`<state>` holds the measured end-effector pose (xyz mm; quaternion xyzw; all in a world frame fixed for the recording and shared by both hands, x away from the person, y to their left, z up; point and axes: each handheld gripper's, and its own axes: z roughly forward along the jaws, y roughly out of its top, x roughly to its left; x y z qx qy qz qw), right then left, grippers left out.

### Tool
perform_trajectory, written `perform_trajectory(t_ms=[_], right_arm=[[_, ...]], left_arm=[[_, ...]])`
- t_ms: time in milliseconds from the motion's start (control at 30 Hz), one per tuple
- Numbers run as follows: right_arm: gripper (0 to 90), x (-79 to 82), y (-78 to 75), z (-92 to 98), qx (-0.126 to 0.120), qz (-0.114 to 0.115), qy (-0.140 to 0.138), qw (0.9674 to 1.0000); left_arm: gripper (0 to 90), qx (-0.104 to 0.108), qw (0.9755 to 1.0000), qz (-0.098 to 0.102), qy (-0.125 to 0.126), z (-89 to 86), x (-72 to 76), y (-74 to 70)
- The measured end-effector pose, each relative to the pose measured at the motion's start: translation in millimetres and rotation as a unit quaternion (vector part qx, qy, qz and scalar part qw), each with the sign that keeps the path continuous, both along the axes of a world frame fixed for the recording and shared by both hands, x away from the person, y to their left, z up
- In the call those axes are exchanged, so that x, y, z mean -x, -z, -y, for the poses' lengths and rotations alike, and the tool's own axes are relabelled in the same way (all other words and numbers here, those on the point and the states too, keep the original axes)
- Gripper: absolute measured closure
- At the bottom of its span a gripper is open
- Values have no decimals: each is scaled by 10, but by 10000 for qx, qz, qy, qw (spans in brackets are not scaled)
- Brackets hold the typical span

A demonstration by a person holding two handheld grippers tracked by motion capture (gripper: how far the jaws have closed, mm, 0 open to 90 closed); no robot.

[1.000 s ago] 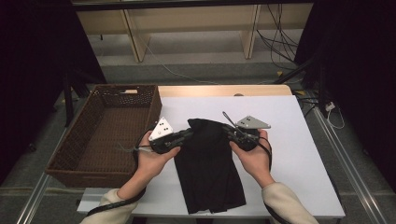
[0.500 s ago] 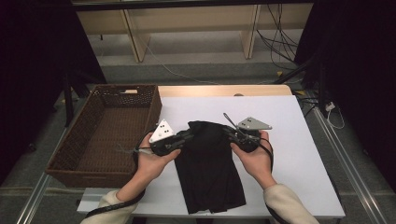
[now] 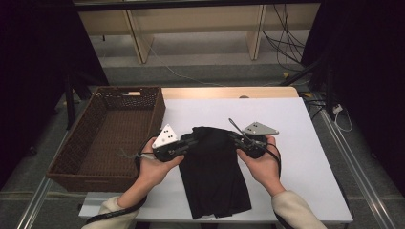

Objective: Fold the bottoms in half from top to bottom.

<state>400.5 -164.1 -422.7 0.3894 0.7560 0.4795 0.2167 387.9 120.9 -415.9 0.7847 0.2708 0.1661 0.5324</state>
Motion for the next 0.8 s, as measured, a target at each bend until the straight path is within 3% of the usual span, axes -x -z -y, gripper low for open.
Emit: perform_trajectory(t_ms=[800], right_arm=[[842, 73, 37, 43, 77, -228, -170, 9996]], left_arm=[[851, -183, 9995, -86, 234, 15, 78, 48]])
